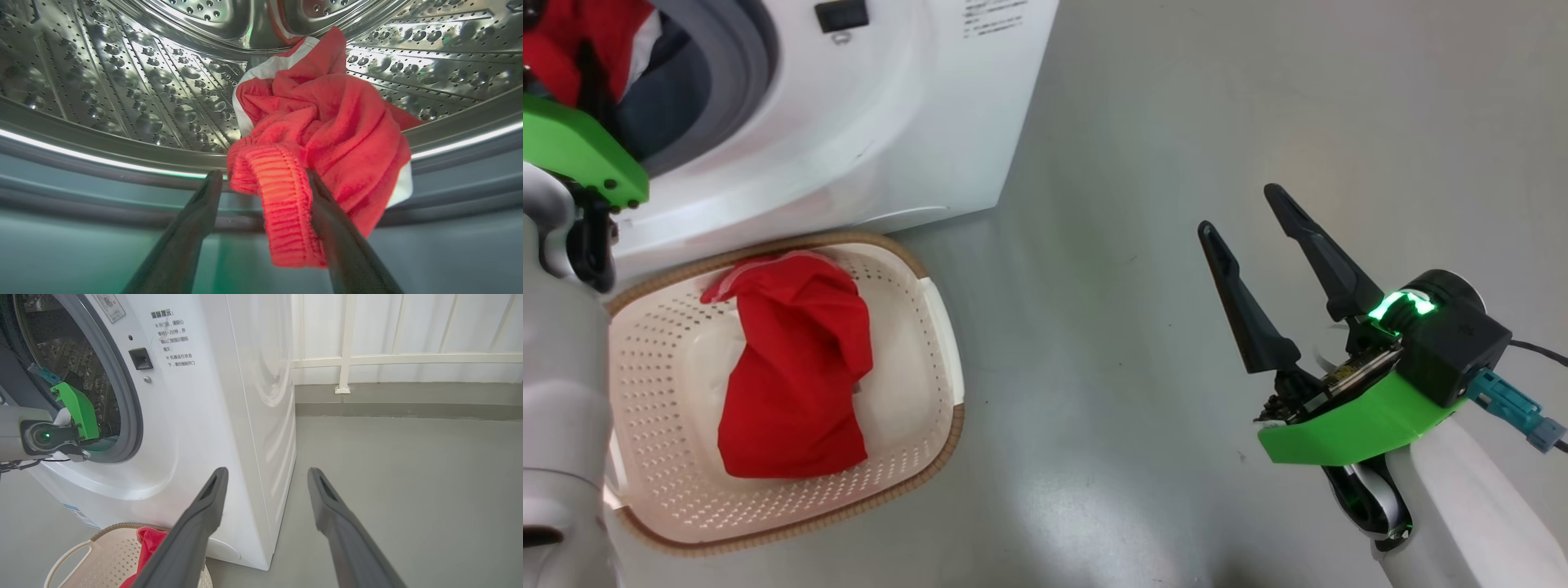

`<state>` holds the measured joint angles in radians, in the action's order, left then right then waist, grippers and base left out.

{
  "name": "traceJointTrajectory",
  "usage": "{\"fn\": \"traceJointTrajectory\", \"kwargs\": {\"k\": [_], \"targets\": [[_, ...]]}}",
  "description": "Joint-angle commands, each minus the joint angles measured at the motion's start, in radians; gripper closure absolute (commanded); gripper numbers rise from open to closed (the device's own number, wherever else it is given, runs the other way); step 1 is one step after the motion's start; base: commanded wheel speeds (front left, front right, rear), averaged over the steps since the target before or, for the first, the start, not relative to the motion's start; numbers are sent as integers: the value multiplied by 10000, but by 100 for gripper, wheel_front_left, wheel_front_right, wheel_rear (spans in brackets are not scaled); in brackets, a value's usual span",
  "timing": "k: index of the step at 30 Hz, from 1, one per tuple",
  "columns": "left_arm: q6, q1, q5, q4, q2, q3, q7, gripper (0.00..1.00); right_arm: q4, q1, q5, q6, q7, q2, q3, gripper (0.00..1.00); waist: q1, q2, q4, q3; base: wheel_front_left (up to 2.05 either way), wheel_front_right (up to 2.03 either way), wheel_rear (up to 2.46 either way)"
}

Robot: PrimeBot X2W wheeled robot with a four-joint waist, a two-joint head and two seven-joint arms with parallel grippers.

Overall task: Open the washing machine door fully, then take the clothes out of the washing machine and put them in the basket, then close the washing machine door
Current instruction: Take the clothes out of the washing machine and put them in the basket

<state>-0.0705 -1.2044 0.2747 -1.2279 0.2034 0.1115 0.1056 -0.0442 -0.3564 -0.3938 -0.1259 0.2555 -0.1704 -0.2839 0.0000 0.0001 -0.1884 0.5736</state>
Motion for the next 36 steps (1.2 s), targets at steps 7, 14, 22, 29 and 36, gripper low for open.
{"fn": "traceJointTrajectory", "kwargs": {"k": [7,14,22,29,36], "targets": [[-89,-240,-102,-110,501,-195,13,100,288,89,-53,-48,63,-29,-25,0,0,-1,-102,6,0,0,0],[-185,-177,-115,-141,439,-359,662,100,224,117,69,-48,63,46,168,0,0,-1,-5,-115,0,0,0],[-352,341,-51,296,397,-459,1466,100,171,271,149,-48,63,71,263,0,0,-1,292,-539,0,0,0],[-455,1730,139,2360,233,-106,1557,100,164,491,180,-48,63,11,416,0,0,-1,613,-1108,0,0,0],[-494,3692,-35,4783,-160,286,1560,100,145,876,196,-48,63,3,551,0,0,-1,940,-1810,0,0,0]]}}
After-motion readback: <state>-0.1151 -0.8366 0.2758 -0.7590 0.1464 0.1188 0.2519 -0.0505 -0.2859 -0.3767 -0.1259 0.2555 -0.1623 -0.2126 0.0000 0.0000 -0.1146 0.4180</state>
